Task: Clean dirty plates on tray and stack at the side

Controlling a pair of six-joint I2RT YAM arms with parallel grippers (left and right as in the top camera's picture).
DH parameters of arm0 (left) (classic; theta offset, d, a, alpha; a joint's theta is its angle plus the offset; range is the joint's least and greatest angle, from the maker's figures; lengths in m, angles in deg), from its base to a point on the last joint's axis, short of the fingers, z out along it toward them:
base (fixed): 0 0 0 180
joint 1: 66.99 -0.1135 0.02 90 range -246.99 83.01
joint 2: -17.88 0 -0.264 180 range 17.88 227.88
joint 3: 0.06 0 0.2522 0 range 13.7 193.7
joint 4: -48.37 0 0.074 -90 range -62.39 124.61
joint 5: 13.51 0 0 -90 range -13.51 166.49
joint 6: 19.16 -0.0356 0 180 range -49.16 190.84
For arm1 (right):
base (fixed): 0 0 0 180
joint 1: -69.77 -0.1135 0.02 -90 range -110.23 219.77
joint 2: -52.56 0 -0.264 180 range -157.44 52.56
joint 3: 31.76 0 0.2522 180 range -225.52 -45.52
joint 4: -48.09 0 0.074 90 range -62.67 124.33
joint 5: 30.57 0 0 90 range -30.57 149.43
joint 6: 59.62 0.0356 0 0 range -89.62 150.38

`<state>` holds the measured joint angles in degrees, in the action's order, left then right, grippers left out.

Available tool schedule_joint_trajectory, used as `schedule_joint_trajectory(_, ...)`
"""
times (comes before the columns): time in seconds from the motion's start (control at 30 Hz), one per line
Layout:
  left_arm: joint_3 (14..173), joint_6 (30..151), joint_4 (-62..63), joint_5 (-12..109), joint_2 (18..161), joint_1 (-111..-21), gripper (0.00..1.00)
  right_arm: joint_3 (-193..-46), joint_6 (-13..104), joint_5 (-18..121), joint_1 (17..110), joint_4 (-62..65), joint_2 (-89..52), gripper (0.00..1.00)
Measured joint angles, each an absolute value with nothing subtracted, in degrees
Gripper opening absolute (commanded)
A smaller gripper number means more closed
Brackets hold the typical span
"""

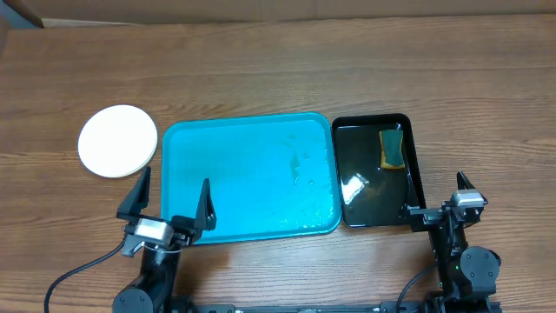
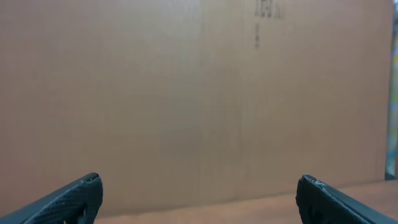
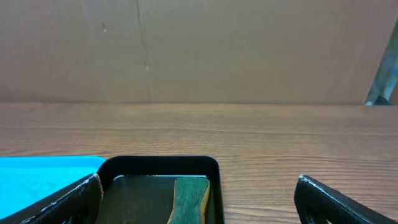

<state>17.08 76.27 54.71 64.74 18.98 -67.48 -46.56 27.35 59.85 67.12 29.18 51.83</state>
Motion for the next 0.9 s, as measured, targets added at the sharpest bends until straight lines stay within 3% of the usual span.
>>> schedule_joint_trajectory(0.2, 14.8, 76.4, 51.2, 66.8, 18.8, -67.5, 1.00, -46.6, 27.3, 59.9, 67.1, 29.2, 51.8, 1.00)
schedule_joint_trajectory(0.5, 14.2, 76.4, 31.4, 70.9, 18.7, -67.5, 1.00, -46.6, 27.3, 59.9, 67.1, 29.2, 51.8, 1.00)
schedule_joint_trajectory(0.9, 14.2, 76.4, 30.3, 74.5, 18.7, -67.5, 1.00, -46.6, 27.3, 59.9, 67.1, 29.2, 51.8, 1.00)
